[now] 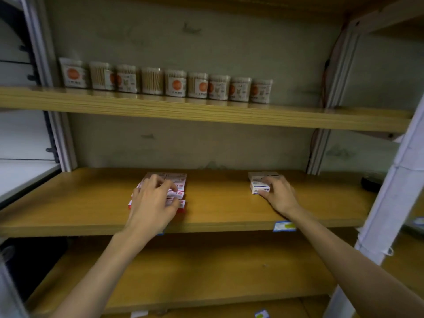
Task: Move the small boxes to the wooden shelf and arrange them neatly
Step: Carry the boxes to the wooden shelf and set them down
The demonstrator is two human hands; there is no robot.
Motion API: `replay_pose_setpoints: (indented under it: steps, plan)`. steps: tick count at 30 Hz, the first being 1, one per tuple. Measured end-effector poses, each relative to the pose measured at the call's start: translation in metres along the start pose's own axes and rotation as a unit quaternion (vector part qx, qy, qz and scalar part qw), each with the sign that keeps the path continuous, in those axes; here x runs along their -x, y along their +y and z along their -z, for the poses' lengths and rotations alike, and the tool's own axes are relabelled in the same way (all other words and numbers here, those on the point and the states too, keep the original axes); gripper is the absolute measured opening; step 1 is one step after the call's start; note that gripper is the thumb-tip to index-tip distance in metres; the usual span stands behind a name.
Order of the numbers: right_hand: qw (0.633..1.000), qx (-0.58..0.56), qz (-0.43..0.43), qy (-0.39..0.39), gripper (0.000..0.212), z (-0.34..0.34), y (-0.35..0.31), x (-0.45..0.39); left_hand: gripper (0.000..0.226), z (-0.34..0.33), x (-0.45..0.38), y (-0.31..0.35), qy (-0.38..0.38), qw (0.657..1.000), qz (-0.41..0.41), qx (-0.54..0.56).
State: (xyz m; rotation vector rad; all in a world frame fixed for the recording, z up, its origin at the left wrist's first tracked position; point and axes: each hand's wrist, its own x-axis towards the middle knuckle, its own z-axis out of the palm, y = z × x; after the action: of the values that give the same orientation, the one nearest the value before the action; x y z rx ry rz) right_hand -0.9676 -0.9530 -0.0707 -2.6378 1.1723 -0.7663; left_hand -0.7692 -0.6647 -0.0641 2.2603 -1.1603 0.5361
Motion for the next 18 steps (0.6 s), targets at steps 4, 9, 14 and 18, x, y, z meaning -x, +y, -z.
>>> replay_pose_setpoints:
  steps: [4,9,14,18]
  plan:
    - [0.999,0.028,0.000,0.015,0.044,0.000,-0.001,-0.008,0.024,-0.005,-0.001,0.009,-0.001,1.000,-0.005,-0.005]
    - [0.998,0.058,-0.013,0.010,0.043,0.005,0.000,-0.014,0.020,-0.010,-0.005,0.015,-0.009,1.000,-0.012,-0.007]
    - [0.999,0.015,0.032,0.022,0.039,0.000,-0.007,-0.011,0.020,-0.006,-0.005,0.011,-0.007,1.000,-0.010,-0.002]
    - [0.993,-0.061,0.103,0.002,0.031,-0.013,-0.044,0.008,0.025,0.004,0.000,-0.003,-0.014,1.000,-0.008,0.003]
